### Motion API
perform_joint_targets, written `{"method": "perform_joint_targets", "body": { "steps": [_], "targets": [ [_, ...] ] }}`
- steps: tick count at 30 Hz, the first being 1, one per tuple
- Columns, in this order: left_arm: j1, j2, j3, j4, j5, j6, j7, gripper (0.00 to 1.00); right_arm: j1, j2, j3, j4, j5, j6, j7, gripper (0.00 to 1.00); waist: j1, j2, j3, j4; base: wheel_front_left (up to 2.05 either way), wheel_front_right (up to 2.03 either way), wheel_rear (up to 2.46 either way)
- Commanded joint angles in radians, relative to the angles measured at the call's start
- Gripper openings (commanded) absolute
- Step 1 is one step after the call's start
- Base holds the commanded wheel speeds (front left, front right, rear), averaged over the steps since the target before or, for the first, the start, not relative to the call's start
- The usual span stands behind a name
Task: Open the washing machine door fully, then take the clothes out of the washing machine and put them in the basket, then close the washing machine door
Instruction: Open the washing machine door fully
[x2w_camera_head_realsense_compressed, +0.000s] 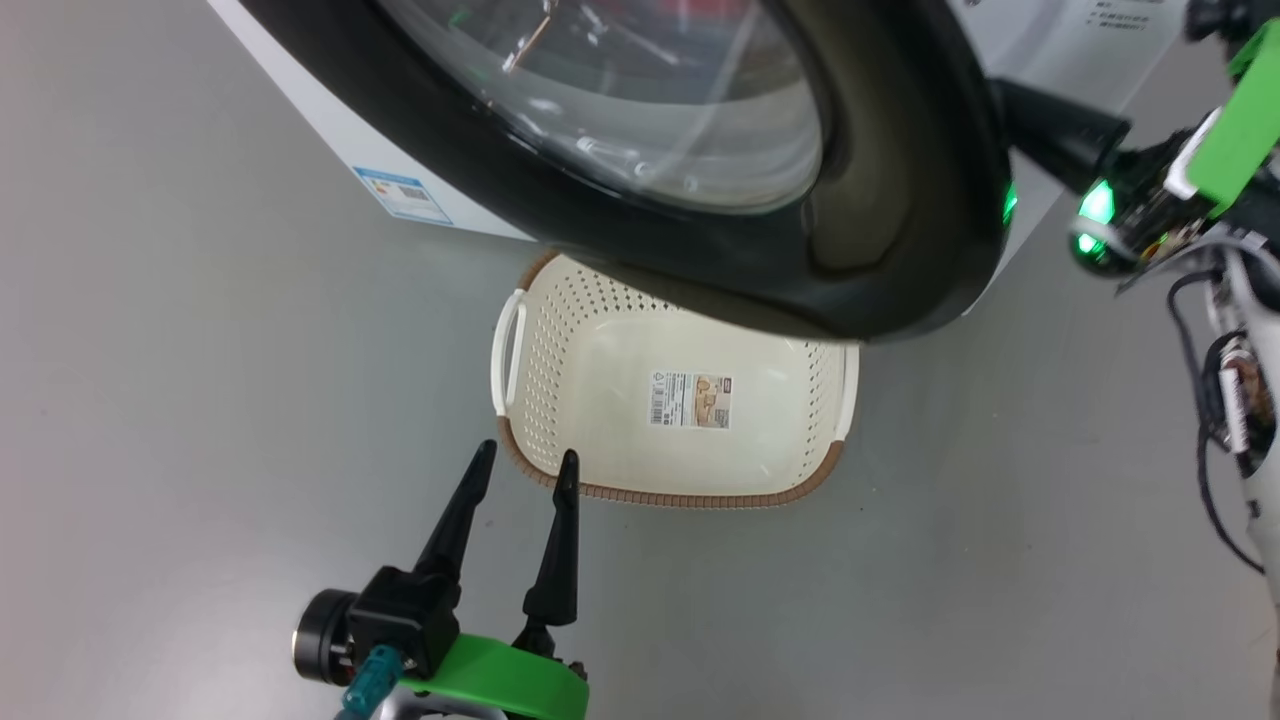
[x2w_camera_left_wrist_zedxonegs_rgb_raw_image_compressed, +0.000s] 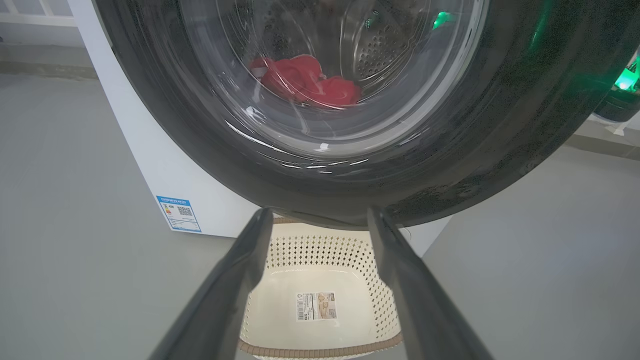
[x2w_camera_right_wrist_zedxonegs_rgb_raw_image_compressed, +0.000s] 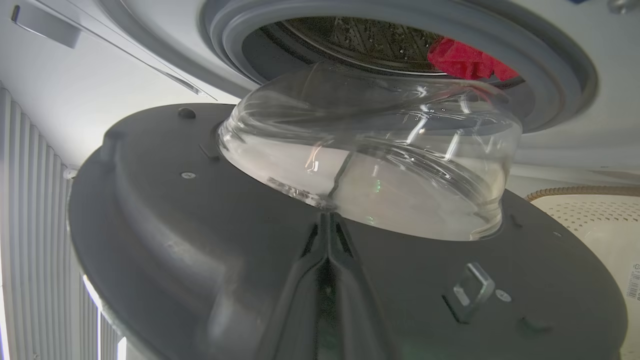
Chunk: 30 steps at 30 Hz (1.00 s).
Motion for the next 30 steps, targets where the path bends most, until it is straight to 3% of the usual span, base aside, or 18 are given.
{"method": "perform_joint_targets", "body": {
  "steps": [1, 30],
  "targets": [
    [0.005, 0.009, 0.039, -0.015, 0.017, -0.006, -0.012, 1.0, 0.027, 0.021, 0.019, -0.039, -0.011, 0.0, 0.013, 0.0, -0.0001, 0.0, -0.014, -0.004, 0.0, 0.0, 0.0],
    [0.05, 0.009, 0.073, -0.012, 0.044, -0.03, -0.012, 1.0, 0.212, 0.12, 0.083, -0.179, -0.038, 0.0, 0.107, 0.0, -0.0001, 0.0, -0.084, -0.017, 0.0, 0.0, 0.0]
  ]
}}
